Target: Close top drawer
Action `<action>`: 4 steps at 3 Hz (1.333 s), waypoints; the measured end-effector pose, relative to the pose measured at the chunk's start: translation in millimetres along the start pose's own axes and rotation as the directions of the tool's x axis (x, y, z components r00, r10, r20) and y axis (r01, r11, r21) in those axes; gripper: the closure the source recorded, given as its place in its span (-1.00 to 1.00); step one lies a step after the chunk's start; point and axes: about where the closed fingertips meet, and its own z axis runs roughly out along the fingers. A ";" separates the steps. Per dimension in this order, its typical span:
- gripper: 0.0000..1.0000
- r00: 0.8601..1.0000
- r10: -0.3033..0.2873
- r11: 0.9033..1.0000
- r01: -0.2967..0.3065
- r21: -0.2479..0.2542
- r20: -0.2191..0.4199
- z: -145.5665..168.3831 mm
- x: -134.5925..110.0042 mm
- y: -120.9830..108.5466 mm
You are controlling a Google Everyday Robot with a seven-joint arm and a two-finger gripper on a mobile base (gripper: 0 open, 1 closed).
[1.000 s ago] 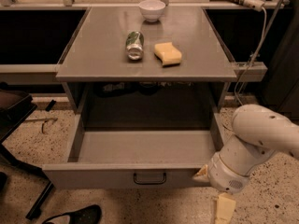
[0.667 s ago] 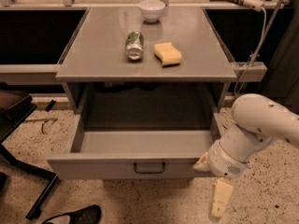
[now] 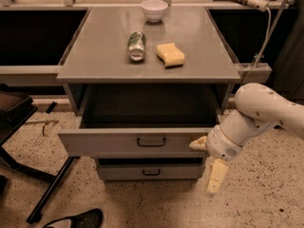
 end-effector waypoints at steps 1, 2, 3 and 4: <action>-1.00 1.000 0.000 1.000 0.000 0.008 0.000 -1.6 0.4 -3.0; -1.00 1.000 -0.012 1.000 0.011 0.018 0.013 -10.1 -3.4 -27.5; -1.00 1.000 -0.017 1.000 0.017 0.011 0.023 -16.5 -11.7 -70.1; -1.00 0.999 -0.029 1.000 0.030 -0.008 0.042 -13.0 -25.5 -124.2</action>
Offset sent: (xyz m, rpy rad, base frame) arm 0.0892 -0.0050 0.0137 0.0445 -0.0586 -0.0043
